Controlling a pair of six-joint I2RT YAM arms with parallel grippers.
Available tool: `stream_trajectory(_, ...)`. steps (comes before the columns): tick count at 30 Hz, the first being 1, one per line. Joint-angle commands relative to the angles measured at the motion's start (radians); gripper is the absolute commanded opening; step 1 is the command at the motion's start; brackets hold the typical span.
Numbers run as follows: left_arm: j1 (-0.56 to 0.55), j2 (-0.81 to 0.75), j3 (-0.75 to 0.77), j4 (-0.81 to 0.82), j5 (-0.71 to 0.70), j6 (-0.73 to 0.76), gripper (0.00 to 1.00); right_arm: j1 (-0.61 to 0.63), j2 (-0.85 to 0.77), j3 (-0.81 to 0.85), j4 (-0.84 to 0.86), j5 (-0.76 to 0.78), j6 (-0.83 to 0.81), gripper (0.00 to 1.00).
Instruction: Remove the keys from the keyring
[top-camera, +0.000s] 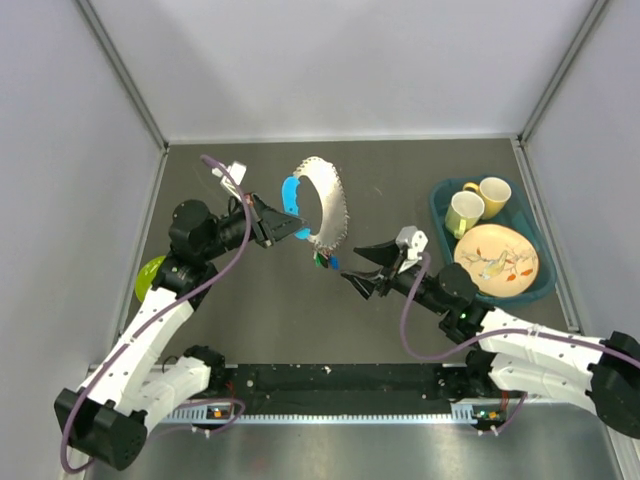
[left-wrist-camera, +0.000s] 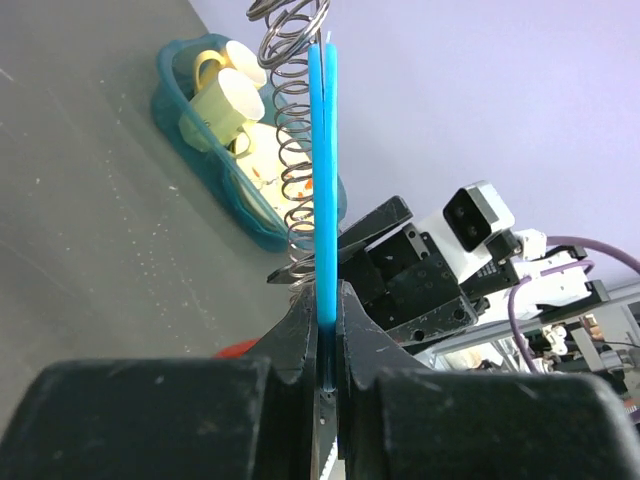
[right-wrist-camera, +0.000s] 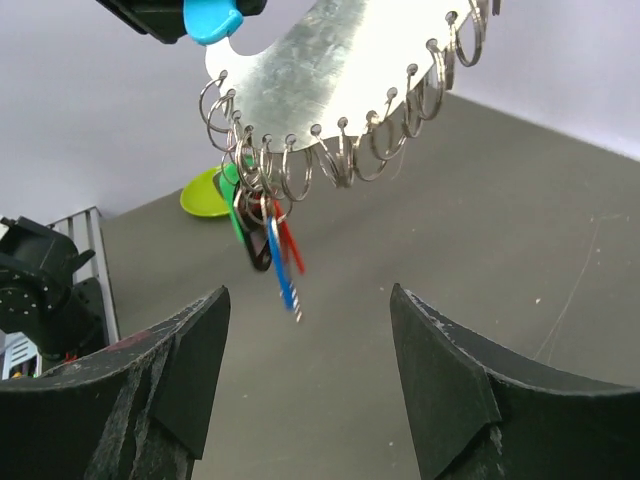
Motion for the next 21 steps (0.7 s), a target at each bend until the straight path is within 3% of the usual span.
stream_trajectory(1,-0.024,-0.037,0.056,0.124,-0.030,-0.059,0.00,0.034,0.025,0.026,0.099,0.031,-0.070,0.66)
stream_trajectory(14,-0.089,-0.056,0.054,0.122,-0.072,-0.080,0.00,0.078,0.143,0.118,0.150,0.075,-0.117,0.60)
stream_trajectory(18,-0.093,-0.059,0.065,0.121,-0.069,-0.093,0.00,0.097,0.155,0.124,0.148,0.146,-0.151,0.41)
stream_trajectory(21,-0.096,-0.069,0.075,0.111,-0.073,-0.090,0.00,0.107,0.146,0.115,0.139,0.181,-0.165,0.33)
